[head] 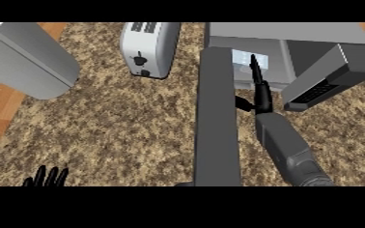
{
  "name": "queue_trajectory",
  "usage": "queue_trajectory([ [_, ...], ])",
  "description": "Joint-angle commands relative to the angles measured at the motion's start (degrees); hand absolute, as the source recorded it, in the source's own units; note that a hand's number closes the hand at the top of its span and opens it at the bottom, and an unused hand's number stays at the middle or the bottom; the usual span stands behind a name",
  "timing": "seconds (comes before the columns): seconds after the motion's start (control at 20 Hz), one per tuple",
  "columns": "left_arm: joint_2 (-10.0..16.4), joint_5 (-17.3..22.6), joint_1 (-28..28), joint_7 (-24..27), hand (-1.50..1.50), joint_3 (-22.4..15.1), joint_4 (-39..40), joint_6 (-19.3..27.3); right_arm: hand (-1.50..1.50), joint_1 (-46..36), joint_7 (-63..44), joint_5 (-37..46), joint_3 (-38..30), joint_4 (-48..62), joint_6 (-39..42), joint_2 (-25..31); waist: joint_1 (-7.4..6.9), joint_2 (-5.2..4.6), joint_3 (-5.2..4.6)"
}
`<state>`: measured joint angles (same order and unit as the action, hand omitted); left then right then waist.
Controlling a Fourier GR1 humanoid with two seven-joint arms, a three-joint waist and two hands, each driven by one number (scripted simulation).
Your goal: Pick up the milk, place it into the microwave and close the microwave
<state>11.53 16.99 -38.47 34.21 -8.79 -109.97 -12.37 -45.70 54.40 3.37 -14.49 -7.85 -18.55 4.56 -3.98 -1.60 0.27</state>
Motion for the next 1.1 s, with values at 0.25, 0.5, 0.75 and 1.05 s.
queue_trajectory([
  [0.25, -0.99, -1.37, -0.93, -1.79, -1.50, -1.37, -0.38, 1.03, -1.50, 8.15, 9.09, -0.48, -0.17, -0.48, 11.37, 0.58, 2.25, 0.91, -0.12],
  [0.5, -1.43, -6.15, -1.94, -0.63, -1.50, -4.63, 1.11, 0.88, -1.50, 14.31, 12.20, 0.69, 1.81, -1.34, 16.49, -0.22, 3.00, 1.29, -0.17],
  [0.75, 0.33, -3.78, 2.04, -5.05, -1.50, -2.30, 1.40, -0.32, -1.50, 17.46, 10.31, 0.42, 2.58, -5.84, 16.95, 1.74, 3.69, 1.54, -0.24],
  [1.05, -1.33, -9.76, 3.15, 0.02, -1.50, -8.06, 9.42, -1.86, -1.50, 22.63, 10.07, -2.53, 1.16, -12.20, 19.78, 4.26, 4.21, 1.75, -0.30],
])
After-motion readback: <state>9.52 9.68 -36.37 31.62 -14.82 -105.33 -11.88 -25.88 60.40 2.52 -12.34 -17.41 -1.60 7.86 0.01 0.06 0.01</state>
